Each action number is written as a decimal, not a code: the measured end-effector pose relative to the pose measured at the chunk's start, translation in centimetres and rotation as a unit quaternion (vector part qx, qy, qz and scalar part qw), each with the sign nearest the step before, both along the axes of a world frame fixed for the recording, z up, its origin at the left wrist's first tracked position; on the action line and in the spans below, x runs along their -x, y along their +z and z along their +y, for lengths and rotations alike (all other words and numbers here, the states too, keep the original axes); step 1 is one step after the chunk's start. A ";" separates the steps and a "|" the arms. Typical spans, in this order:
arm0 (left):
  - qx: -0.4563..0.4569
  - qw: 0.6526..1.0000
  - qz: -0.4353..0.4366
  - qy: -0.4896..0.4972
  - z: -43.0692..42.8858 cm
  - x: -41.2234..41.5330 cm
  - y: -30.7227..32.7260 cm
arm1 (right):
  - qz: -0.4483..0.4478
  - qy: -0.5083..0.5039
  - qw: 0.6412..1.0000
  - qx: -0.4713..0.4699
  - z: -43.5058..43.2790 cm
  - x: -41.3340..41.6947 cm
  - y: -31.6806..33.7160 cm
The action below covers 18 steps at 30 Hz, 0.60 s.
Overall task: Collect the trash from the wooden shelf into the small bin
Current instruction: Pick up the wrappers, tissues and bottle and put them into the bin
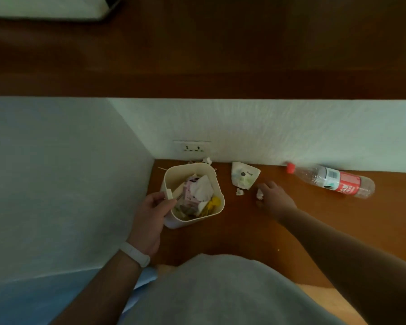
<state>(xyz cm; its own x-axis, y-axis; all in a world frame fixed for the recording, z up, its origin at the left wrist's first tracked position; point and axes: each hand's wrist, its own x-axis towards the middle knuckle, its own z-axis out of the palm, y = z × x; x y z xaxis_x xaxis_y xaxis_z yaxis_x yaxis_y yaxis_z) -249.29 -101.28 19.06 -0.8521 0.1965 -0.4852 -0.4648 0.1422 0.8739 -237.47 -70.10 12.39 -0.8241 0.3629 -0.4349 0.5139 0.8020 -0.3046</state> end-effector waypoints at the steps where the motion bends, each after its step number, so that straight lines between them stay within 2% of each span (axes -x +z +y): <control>1: 0.004 1.000 0.002 0.007 -0.2 -0.2 0.0 | 0.002 0.000 1.000 0.001 -0.1 0.2 -0.4; 10: 0.004 0.999 0.010 0.035 0.0 -1.3 -0.7 | 0.033 -0.006 0.999 0.024 -0.7 0.2 -1.2; 14: -0.001 1.000 0.008 0.023 0.7 -1.5 -0.4 | 0.142 -0.037 0.988 0.056 -1.9 0.7 1.2; 18: -0.003 1.000 -0.005 0.003 1.7 -1.3 -0.1 | 0.266 -0.036 0.961 0.067 -3.7 1.7 5.3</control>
